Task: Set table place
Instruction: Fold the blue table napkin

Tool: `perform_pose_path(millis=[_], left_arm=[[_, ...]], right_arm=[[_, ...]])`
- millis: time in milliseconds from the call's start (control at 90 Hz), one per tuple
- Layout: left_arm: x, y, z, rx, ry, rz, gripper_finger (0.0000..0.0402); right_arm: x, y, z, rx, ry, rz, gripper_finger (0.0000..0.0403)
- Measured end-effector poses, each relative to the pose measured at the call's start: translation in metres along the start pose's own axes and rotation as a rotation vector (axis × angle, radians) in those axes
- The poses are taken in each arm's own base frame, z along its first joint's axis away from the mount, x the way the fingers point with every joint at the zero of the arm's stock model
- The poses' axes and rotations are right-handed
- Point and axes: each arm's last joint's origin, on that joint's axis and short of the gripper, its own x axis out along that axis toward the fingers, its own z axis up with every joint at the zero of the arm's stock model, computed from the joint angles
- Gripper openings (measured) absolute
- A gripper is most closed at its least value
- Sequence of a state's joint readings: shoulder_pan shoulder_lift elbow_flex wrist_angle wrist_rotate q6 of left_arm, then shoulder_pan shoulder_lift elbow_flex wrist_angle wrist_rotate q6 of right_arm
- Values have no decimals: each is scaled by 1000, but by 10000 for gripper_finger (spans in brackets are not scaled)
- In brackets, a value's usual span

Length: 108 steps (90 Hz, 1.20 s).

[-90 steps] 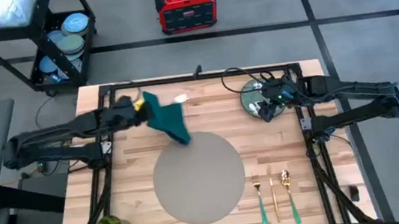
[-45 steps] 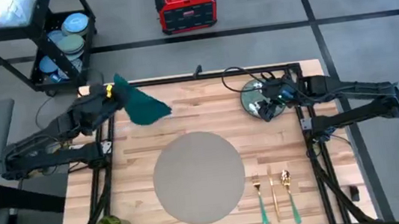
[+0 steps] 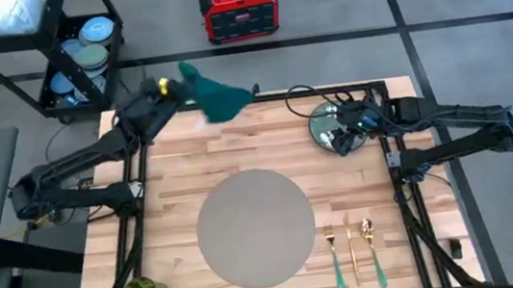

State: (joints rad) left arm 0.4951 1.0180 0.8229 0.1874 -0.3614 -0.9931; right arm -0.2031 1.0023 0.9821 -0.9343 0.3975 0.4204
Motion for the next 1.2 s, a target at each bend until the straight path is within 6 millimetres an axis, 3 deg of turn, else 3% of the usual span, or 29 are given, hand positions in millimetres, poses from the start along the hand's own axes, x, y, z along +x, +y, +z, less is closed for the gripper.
perform_pose_path(millis=[144,389,589,711,878,1122,1200], left_arm=[[-12,11,-33,37,166,147,0],[-59,66,-104,2,405,498,0],[-91,102,-130,-85,453,661,0],[-90,101,-131,-143,437,645,0],[-88,79,-117,-83,449,584,0],[-125,83,-79,121,482,936,0],[-131,72,-64,91,457,921,0]], right_arm=[[0,0,0,1,0,1,235],[0,0,0,3,-3,0,235],[0,0,1,5,-10,-3,235],[0,0,1,4,-10,-4,235],[0,0,1,3,-9,-5,235],[0,0,0,-7,-4,-7,235],[0,0,0,-7,-4,-8,235]])
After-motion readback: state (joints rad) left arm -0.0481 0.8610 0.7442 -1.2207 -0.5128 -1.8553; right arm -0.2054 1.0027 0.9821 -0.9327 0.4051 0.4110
